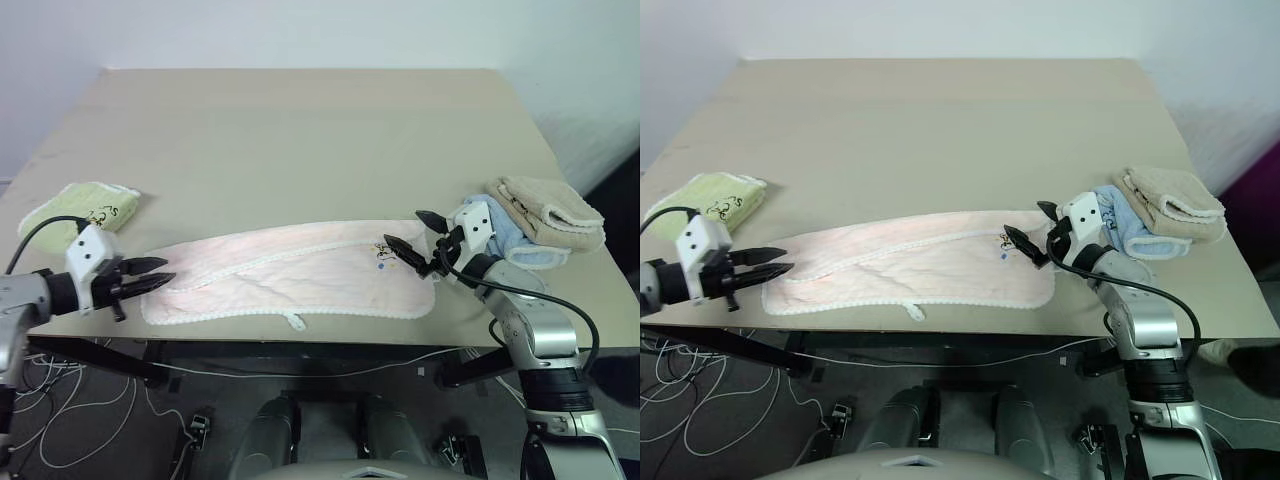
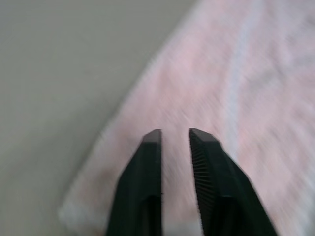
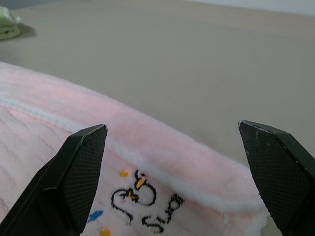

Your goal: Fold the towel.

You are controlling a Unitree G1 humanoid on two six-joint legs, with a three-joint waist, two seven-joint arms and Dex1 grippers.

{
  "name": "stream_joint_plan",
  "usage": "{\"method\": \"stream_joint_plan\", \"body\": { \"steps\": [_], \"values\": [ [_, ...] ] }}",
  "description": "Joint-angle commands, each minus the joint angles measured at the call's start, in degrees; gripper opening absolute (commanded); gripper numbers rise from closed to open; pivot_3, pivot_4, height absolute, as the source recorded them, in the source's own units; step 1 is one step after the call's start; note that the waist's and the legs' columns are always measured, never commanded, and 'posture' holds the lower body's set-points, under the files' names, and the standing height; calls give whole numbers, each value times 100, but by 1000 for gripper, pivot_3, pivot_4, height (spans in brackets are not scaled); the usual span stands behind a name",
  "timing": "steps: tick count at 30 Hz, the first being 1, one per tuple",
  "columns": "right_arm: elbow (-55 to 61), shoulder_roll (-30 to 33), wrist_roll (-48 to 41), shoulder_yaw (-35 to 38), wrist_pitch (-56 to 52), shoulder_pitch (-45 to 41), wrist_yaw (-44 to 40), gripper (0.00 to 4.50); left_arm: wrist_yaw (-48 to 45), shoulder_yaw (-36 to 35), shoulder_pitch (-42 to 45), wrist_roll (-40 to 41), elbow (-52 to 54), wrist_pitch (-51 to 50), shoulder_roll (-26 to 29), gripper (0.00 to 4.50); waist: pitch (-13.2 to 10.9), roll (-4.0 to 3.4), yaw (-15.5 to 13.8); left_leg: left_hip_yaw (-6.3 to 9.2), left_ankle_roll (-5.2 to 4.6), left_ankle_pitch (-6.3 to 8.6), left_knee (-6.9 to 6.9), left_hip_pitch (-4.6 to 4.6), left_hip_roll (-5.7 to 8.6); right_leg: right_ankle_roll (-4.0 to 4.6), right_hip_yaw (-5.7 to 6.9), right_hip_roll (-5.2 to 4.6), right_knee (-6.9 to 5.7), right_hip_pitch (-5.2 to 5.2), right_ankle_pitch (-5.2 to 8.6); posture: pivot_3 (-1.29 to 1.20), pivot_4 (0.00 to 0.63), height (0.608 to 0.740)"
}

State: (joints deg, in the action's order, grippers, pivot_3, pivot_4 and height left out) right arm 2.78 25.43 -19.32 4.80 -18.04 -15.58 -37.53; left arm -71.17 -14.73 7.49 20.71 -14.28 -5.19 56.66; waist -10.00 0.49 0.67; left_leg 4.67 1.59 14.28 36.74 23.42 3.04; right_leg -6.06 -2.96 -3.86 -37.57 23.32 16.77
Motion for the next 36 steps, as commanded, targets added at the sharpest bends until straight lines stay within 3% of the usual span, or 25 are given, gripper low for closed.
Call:
{"method": "stream_joint_plan", "body": {
  "steps": [1, 5, 17, 27, 30, 36],
  "values": [
    [277, -93, -25, 83, 165, 25, 125, 4486, -516, 213, 426, -234, -469, 638, 190, 2701, 0, 0, -7, 1, 0, 0, 0, 0, 0, 0, 1, 0, 1, -1, 0, 0, 150, 740],
    [388, -257, -1, -5, 176, 94, 257, 4486, -983, 608, 775, -594, -964, 1322, 255, 4016, 0, 0, 18, 0, -1, 0, -4, 0, 1, -1, 1, 0, 2, 1, 0, 0, 150, 740],
    [670, -572, -13, -71, 195, 471, 577, 4486, -1226, 1350, 1483, -1260, -1782, 2399, 143, 4016, 0, 1, 36, -3, -2, -1, -11, 0, -1, -2, 0, 17, -1, 5, 0, 0, 150, 740],
    [774, -633, -42, -148, 141, 507, 615, 4486, -1164, 1420, 1663, -1351, -2240, 2705, 60, 4016, 0, 1, 39, -3, -2, -1, -5, 0, 0, -3, 1, 20, -7, 5, -1, 0, 150, 740],
    [784, -628, -50, -140, 143, 526, 618, 4486, -1161, 1422, 1674, -1347, -2321, 2724, 20, 3426, 1, 1, 39, -3, -2, -1, -2, 0, 0, -3, 1, 21, -9, 5, 0, 0, 150, 740],
    [791, -636, -49, -148, 131, 506, 635, 4486, -1242, 1380, 1751, -1272, -2439, 2726, -50, 1361, 1, 1, 37, -3, -3, -1, 6, 0, 0, -3, 1, 22, -17, 4, 0, 0, 150, 740]
  ]
}}
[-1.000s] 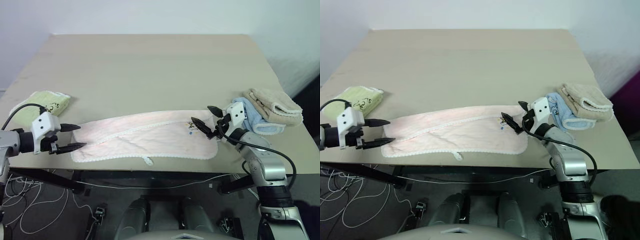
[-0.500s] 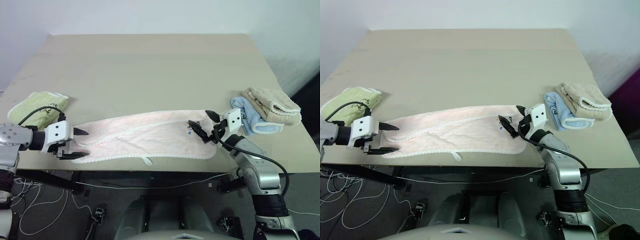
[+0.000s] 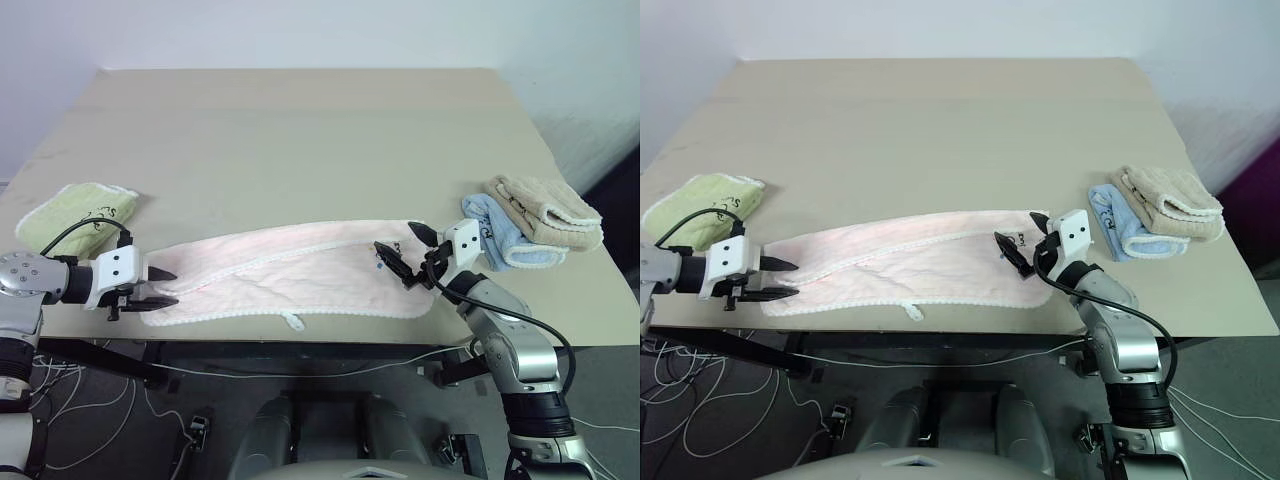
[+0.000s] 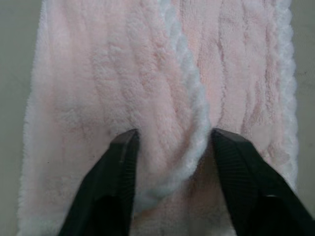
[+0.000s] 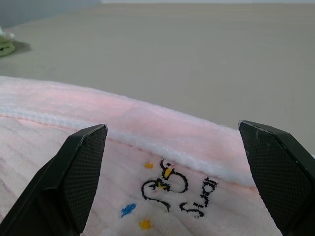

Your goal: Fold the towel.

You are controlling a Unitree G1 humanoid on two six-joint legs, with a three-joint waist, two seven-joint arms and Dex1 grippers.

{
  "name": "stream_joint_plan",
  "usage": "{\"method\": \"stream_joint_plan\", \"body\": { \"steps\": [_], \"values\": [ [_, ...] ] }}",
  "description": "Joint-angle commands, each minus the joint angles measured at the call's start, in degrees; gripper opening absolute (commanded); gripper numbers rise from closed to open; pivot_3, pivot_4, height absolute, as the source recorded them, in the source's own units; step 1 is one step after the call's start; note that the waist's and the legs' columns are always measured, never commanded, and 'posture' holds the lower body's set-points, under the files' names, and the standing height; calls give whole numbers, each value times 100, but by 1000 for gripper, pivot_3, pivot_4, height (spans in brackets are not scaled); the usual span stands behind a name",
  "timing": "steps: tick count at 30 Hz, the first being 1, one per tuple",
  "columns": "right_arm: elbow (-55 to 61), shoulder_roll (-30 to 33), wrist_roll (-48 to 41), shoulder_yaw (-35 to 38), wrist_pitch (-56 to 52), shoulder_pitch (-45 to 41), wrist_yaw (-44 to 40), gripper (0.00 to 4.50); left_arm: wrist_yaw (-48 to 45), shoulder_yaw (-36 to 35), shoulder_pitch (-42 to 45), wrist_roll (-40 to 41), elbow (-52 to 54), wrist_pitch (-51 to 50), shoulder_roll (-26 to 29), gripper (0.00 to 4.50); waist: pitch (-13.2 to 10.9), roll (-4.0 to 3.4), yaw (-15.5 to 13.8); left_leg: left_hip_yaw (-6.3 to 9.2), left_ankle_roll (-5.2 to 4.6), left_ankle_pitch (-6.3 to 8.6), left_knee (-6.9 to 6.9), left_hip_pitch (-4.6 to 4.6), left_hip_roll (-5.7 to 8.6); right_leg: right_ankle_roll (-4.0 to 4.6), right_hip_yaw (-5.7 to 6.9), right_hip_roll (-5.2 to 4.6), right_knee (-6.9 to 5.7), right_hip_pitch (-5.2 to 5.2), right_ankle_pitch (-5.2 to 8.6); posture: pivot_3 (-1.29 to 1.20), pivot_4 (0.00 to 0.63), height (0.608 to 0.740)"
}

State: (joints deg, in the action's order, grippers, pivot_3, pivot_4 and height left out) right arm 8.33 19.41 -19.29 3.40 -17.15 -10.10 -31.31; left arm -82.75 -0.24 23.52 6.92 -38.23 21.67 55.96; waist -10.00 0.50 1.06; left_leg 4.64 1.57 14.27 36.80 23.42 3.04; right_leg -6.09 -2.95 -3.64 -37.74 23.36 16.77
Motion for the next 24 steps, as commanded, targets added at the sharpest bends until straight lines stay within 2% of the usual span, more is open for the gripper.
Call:
{"method": "stream_joint_plan", "body": {
  "steps": [1, 4, 10, 19, 24],
  "values": [
    [236, -34, -49, -11, 41, -43, 15, 4486, -110, -78, 165, 123, -64, 32, 17, 946, 0, 0, -3, 0, 0, 0, 1, 0, 0, 0, 0, 0, -2, 0, 0, 0, 150, 740],
    [260, -20, -51, -5, 32, -25, 6, 4486, -203, -122, 171, 217, -68, -68, 7, 27, 0, 0, 0, 0, -1, 0, 4, 0, 0, 0, 0, 1, -3, -1, 0, 0, 150, 740],
    [279, 81, -28, 10, 14, -36, -59, 4486, -233, -275, 16, 513, 235, -505, 38, 6, 0, 0, 0, 0, -1, 1, 7, 0, 0, -1, 0, 1, -9, 0, 1, 0, 150, 740],
    [-16, 715, 215, 36, 170, -333, -373, 4486, -64, -735, -419, 950, 912, -1235, 180, 6, 0, 0, 3, 1, -3, 2, 10, 0, -1, 0, 0, 0, -11, 0, 1, 0, 150, 740],
    [-254, 852, 250, 59, 263, -530, -532, 4486, 132, -1011, -611, 1173, 1303, -1661, 134, 6, 0, 0, -1, 0, -3, 2, 11, 0, -1, 0, 0, 0, -12, 0, 1, 0, 150, 740]
  ]
}}
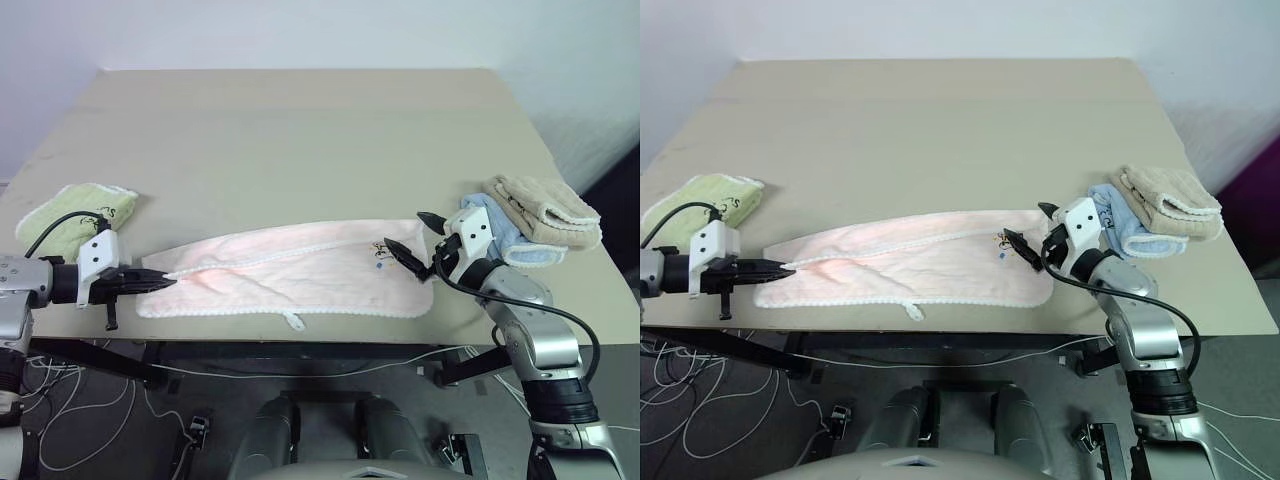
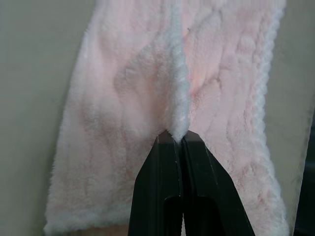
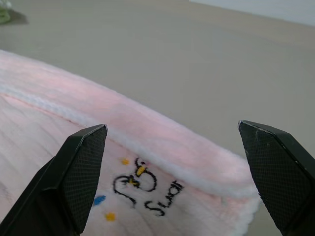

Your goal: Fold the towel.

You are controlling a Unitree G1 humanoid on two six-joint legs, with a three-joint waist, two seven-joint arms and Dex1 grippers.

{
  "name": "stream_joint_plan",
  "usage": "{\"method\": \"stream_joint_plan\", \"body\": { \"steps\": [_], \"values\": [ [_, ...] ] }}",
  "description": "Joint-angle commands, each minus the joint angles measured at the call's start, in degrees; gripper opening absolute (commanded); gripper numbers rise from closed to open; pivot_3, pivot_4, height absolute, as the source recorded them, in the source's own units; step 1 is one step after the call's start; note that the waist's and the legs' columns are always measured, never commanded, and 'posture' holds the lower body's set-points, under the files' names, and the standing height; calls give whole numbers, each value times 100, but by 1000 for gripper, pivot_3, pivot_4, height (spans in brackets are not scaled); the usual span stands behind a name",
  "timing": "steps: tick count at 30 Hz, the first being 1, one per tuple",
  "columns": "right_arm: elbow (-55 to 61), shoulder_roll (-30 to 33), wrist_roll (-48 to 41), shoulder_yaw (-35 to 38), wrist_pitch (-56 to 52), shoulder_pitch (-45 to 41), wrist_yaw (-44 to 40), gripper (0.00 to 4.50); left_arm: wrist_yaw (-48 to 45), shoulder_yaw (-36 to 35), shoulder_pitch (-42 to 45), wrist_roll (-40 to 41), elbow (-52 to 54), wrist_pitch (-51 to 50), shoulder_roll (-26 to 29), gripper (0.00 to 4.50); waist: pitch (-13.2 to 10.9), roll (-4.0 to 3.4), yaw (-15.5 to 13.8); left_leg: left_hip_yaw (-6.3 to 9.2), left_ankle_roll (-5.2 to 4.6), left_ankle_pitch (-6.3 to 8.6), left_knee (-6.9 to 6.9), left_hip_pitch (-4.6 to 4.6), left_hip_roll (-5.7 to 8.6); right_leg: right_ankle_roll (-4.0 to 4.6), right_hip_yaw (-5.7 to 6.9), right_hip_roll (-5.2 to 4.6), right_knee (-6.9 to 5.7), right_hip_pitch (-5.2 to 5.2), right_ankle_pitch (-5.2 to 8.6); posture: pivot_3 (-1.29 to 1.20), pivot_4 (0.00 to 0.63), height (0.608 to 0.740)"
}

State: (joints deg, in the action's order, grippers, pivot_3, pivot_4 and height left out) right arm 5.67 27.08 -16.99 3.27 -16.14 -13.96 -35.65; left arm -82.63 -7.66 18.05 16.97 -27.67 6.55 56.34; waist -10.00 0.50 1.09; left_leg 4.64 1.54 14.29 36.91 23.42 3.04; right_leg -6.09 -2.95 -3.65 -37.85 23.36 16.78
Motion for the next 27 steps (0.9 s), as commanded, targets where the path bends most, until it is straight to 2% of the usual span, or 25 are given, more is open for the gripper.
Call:
{"method": "stream_joint_plan", "body": {
  "steps": [1, 11, 15, 19, 26, 27],
  "values": [
    [-28, 102, 33, 63, 182, -185, -123, 4486, 175, -312, -104, 183, 292, -193, 83, 6, 0, 0, -5, 0, 0, 0, 0, 0, 0, 0, 0, -1, 0, 0, 0, 0, 150, 740],
    [-213, 157, 118, 7, 294, -377, -324, 4486, 556, -434, -632, 365, 1079, -850, -61, 6, 0, 0, -4, 0, 0, 0, 2, 0, 0, 0, -2, -4, -2, 0, 0, 0, 150, 740],
    [-176, 136, 126, -5, 285, -339, -335, 4486, 711, -362, -632, 228, 1079, -870, -94, 988, 0, 0, -14, 0, 0, 0, 2, 0, 0, 0, -2, -4, -2, 0, 0, 0, 150, 740],
    [-133, 119, 120, -9, 261, -310, -316, 4486, 855, -245, -580, -12, 941, -605, -133, 2374, 0, 0, -12, 0, 0, 0, 2, 0, 0, 0, -2, -4, -1, 1, 0, 0, 150, 740],
    [-89, 89, 110, 4, 241, -282, -254, 4486, 848, -122, -472, -202, 731, -362, -199, 2374, 0, 0, -12, -1, 0, 0, 2, 0, 0, 0, -2, -5, -1, 1, 0, 0, 150, 740],
    [-77, 86, 109, 8, 238, -274, -243, 4486, 831, -104, -458, -226, 690, -284, -200, 2205, 0, 0, -12, -1, 0, 0, 2, 0, 0, 0, -2, -5, -1, 1, 0, 0, 150, 740]
  ]
}}
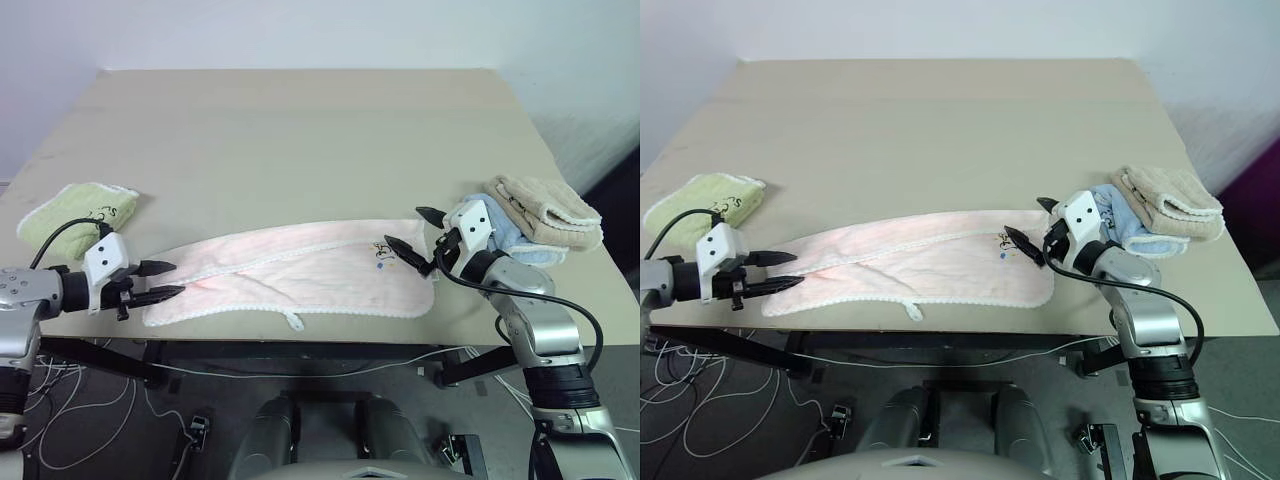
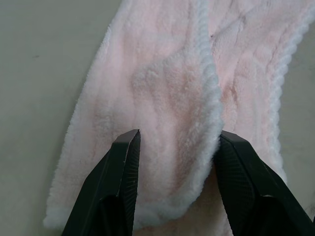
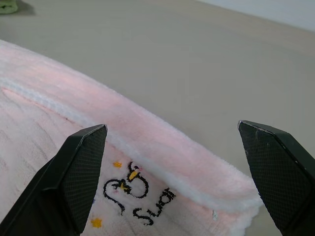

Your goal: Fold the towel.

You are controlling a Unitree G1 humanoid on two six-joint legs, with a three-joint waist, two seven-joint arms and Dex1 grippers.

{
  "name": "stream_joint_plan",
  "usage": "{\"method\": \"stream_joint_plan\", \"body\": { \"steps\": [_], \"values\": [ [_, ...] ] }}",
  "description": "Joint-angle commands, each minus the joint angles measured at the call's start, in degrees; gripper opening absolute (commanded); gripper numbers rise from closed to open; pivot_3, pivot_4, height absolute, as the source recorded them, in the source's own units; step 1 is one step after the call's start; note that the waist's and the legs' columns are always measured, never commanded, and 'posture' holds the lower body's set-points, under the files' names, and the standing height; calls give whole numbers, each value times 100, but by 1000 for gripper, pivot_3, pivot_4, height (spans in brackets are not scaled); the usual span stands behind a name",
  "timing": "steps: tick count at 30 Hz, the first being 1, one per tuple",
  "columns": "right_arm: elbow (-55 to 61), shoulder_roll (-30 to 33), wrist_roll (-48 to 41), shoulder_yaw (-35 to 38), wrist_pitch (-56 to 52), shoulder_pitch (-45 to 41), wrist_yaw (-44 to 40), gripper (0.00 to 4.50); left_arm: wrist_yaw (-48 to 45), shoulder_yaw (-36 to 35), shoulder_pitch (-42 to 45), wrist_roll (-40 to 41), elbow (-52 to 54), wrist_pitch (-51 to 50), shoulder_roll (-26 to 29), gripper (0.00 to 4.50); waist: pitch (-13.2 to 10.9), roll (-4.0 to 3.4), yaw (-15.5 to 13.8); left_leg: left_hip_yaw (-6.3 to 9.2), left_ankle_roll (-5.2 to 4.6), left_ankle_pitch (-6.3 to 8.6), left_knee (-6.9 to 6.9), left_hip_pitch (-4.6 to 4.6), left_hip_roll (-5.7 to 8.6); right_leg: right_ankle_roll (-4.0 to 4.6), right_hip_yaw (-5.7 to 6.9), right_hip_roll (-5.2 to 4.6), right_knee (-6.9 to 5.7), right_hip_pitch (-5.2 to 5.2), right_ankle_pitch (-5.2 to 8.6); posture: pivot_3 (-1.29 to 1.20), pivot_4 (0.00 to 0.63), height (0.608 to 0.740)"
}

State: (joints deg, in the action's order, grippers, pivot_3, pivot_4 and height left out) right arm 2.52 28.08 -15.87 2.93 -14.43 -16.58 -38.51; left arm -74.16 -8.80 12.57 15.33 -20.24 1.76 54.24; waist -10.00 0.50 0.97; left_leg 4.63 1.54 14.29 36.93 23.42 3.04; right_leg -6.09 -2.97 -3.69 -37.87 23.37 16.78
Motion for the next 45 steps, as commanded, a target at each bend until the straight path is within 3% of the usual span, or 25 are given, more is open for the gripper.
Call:
{"method": "stream_joint_plan", "body": {
  "steps": [1, 7, 12, 18, 26, 35, 42, 45],
  "values": [
    [256, -15, -2, 43, 64, 2, 52, 4486, -20, 14, 103, -67, -83, 234, 7, 1997, 0, 0, 0, 0, 0, 0, 0, 0, 0, 0, 0, 0, 0, 0, 0, 0, 150, 740],
    [265, -16, 3, 33, 65, 4, 85, 4486, -171, -107, 225, 215, -142, 135, -52, 66, 0, 0, 2, 0, 0, 0, 0, 0, 0, 0, 0, 0, 0, 0, 0, 0, 150, 740],
    [214, 160, 226, -32, 217, -56, 28, 4486, -35, -65, 251, 59, -238, 250, 11, 23, 0, 0, 2, 0, 0, 0, 0, 0, 0, 0, 0, 0, 0, 0, 0, 0, 150, 740],
    [-238, 820, 1130, -291, 1035, -284, -102, 4486, 99, -259, 484, 178, -295, 233, 41, 23, 0, 0, -5, -1, 0, 0, 5, 0, 2, 0, 2, 1, -1, -1, 0, 0, 150, 740],
    [-1641, 1682, 2556, -899, 2796, -820, -64, 4486, 328, -221, 371, 167, -48, 167, -210, 23, -1, 0, 11, -4, 0, 0, 5, 0, 1, 0, 1, 4, -2, 0, 0, 0, 150, 740],
    [-2871, 1532, 3391, -1288, 3797, -1484, 550, 4486, 488, -224, 288, 182, 116, 59, -328, 23, -1, 0, 18, -4, 0, 0, 6, 0, 1, 0, 0, 4, -3, 0, 0, 0, 150, 740],
    [-3100, 1351, 3615, -1516, 4065, -1707, 651, 4486, 578, -231, 159, 189, 256, 23, -374, 23, 0, 0, 18, -4, 1, -1, 6, 0, 0, 0, 0, 5, -4, 0, 0, 0, 150, 740],
    [-3163, 1363, 3715, -1580, 4165, -1720, 656, 3891, 595, -244, 132, 194, 271, 16, -370, 0, 0, 1, 18, -4, 1, -1, 7, -1, 1, 0, 0, 5, -4, 0, 0, 0, 150, 740]
  ]
}}
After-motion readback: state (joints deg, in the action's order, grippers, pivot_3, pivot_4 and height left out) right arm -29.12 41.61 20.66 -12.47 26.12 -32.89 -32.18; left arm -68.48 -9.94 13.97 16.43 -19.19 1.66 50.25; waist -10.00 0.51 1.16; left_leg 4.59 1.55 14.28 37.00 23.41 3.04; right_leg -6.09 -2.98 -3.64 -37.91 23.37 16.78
